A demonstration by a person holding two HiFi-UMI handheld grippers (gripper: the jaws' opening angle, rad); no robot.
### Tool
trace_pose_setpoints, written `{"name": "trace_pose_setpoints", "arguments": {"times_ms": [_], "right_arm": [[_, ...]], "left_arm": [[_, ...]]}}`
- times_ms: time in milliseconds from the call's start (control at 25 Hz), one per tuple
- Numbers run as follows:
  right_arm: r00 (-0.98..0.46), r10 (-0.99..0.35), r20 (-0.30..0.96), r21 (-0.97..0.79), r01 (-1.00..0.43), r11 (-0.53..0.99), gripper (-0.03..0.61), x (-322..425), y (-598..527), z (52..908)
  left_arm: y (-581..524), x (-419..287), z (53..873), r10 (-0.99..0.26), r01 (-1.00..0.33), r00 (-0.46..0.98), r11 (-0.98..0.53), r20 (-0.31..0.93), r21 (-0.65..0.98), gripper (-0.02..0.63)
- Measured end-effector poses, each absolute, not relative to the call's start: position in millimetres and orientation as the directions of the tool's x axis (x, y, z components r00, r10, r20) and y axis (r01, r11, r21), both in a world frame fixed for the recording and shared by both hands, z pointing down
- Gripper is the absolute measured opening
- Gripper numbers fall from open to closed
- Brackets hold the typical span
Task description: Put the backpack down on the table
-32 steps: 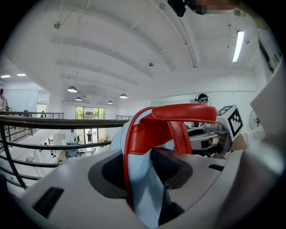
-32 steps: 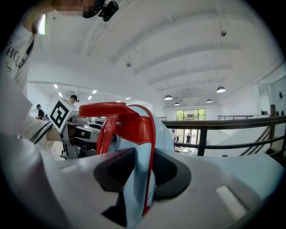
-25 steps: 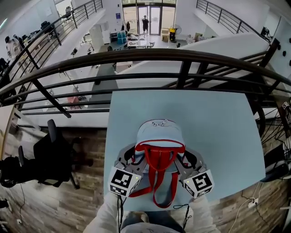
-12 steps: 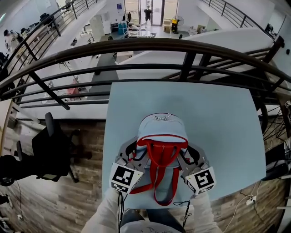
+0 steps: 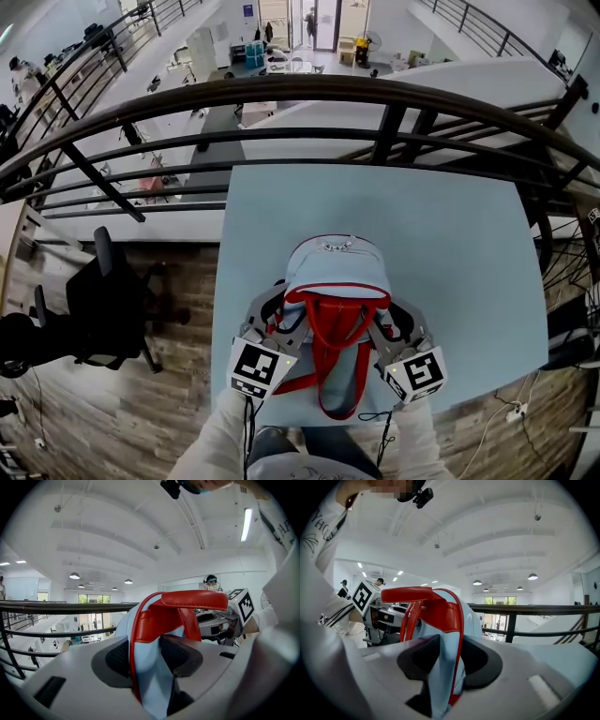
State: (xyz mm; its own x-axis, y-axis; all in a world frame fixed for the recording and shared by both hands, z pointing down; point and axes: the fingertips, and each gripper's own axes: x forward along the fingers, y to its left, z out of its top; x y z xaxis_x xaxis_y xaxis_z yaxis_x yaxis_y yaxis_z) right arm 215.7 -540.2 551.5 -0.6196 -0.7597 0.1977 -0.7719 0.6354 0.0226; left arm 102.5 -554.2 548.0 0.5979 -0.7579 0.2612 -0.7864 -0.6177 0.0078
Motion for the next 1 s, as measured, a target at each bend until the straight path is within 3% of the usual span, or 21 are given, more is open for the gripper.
{"name": "trace_pose_setpoints", "arguments": {"times_ms": [1000], "right_arm": [[-0.539,-0.808,0.237,0.014,-0.830,0.558,0.179,229,-488,558]], "left_arm": [[-498,107,552,-0.779,-0.805,0.552,-0.591,0.297,-0.052,0.205]]}}
